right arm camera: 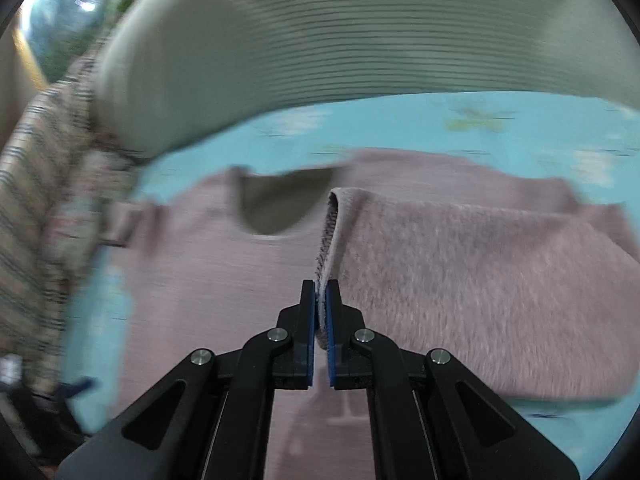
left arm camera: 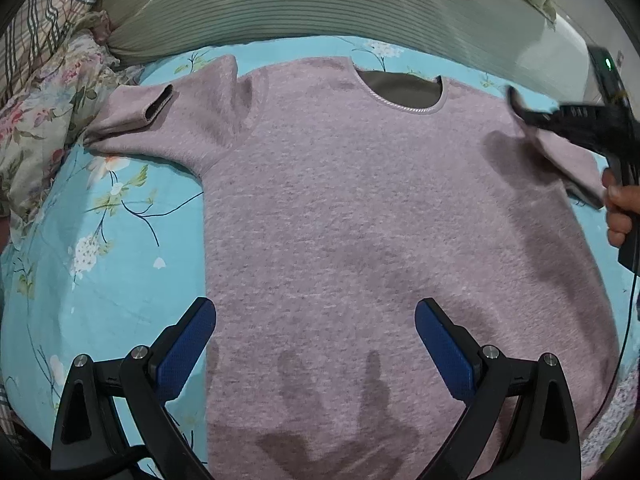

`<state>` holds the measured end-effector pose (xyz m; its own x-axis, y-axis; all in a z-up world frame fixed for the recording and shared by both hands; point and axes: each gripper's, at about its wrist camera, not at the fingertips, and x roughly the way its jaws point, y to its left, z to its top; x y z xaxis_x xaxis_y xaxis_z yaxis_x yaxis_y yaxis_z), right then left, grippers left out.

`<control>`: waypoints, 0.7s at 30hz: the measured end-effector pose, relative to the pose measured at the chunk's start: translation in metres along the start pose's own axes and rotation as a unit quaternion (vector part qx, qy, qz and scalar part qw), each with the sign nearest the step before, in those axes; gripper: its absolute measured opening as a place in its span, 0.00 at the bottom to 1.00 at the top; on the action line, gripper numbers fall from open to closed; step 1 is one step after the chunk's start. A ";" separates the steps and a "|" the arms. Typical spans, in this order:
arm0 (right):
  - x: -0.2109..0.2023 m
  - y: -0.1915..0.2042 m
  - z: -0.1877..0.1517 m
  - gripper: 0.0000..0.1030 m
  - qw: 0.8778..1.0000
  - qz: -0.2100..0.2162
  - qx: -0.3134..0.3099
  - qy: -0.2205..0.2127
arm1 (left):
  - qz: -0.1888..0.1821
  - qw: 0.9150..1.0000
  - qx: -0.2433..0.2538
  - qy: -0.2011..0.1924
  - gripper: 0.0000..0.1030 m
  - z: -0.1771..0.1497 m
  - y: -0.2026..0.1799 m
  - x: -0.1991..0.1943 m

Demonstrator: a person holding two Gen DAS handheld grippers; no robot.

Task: Fold small clothes
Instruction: 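Grasp the sweater's side edge near the sleeve with the right gripper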

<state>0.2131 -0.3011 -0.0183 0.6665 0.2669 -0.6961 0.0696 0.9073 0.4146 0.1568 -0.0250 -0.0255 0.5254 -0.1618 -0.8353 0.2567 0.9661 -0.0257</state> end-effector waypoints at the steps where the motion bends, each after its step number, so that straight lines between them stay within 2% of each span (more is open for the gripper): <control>1: 0.007 0.013 0.004 0.05 1.000 0.021 -0.001 0.003 | -0.009 1.000 -0.006 0.000 0.97 0.001 0.003 -0.001; 3: 0.024 0.047 0.010 0.05 0.998 0.060 -0.014 0.010 | -0.027 0.999 -0.016 -0.007 0.97 0.002 0.009 -0.006; 7: 0.067 0.103 0.016 0.05 0.991 0.132 -0.018 0.032 | -0.040 0.999 -0.024 -0.021 0.97 0.005 0.018 -0.011; 12: 0.121 0.153 0.009 0.05 0.984 0.165 -0.030 0.067 | -0.056 0.997 -0.039 -0.024 0.97 0.007 0.032 -0.010; 17: 0.166 0.171 0.000 0.05 0.978 0.181 -0.028 0.099 | -0.059 0.996 -0.055 -0.032 0.97 0.015 0.045 -0.002; 19: 0.179 0.165 -0.003 0.09 0.974 0.195 -0.010 0.118 | -0.054 0.996 -0.059 -0.031 0.97 0.021 0.051 0.005; 20: 0.184 0.161 -0.005 0.12 0.972 0.193 0.000 0.132 | -0.054 0.996 -0.061 -0.032 0.97 0.024 0.053 0.008; 21: 0.184 0.158 -0.006 0.23 0.971 0.194 0.009 0.138 | -0.054 0.996 -0.062 -0.032 0.97 0.028 0.055 0.013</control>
<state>0.3425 -0.1067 -0.0841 0.4219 0.6665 -0.6146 -0.1319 0.7158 0.6857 0.2007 0.0209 -0.0220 0.5510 -0.2752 -0.7878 0.2152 0.9590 -0.1846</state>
